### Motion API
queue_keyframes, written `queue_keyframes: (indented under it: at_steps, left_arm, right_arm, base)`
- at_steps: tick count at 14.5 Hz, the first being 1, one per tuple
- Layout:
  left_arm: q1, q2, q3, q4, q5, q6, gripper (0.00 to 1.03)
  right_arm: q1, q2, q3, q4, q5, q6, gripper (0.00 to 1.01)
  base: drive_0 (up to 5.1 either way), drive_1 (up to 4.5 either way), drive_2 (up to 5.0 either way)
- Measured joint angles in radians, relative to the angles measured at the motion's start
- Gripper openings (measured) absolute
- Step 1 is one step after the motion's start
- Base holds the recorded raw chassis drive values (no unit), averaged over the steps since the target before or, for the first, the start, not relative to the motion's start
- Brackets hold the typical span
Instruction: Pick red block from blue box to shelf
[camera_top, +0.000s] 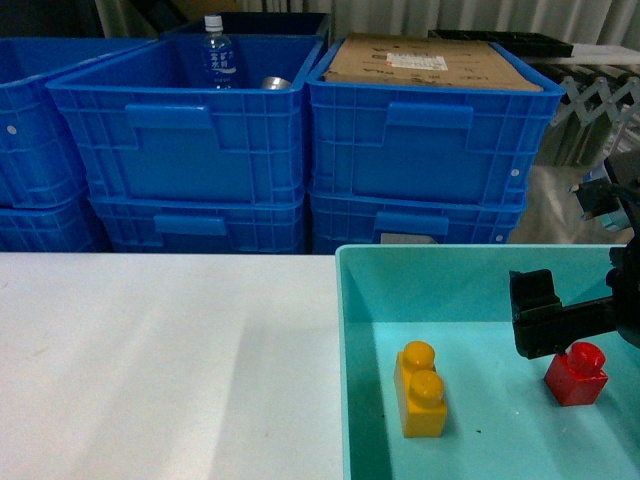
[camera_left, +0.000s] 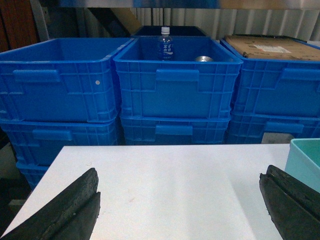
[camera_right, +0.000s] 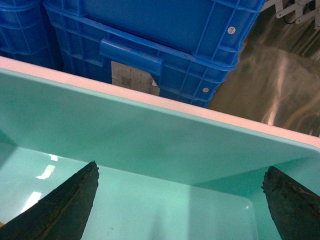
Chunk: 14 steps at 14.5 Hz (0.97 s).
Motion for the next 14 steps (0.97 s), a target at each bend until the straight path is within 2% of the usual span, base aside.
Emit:
queue_keyframes:
  at_steps: [3, 5, 7, 9, 13, 14]
  left_arm:
    - [0.000, 0.000, 0.000, 0.000, 0.000, 0.000, 0.98]
    - [0.000, 0.000, 0.000, 0.000, 0.000, 0.000, 0.98]
    - [0.000, 0.000, 0.000, 0.000, 0.000, 0.000, 0.98]
    - [0.000, 0.000, 0.000, 0.000, 0.000, 0.000, 0.98]
    - [0.000, 0.000, 0.000, 0.000, 0.000, 0.000, 0.98]
    - [0.000, 0.000, 0.000, 0.000, 0.000, 0.000, 0.98]
  right_arm:
    - [0.000, 0.000, -0.001, -0.007, 0.000, -0.002, 0.98]
    - [0.000, 0.037, 0.010, -0.086, -0.020, 0.035, 0.98]
    - [-0.001, 0.117, 0.066, -0.139, -0.013, 0.048, 0.98]
    - [-0.005, 0.138, 0.134, -0.171, -0.006, 0.046, 0.98]
    - [-0.069, 0.140, 0.264, -0.305, -0.034, 0.056, 0.98]
    - [-0.077, 0.137, 0.275, -0.348, -0.059, 0.072, 0.98]
  base:
    - [0.0, 0.00, 0.0]
    - [0.0, 0.00, 0.0]
    - [0.0, 0.00, 0.0]
    - [0.0, 0.00, 0.0]
    - [0.0, 0.00, 0.0]
    - [0.0, 0.00, 0.0]
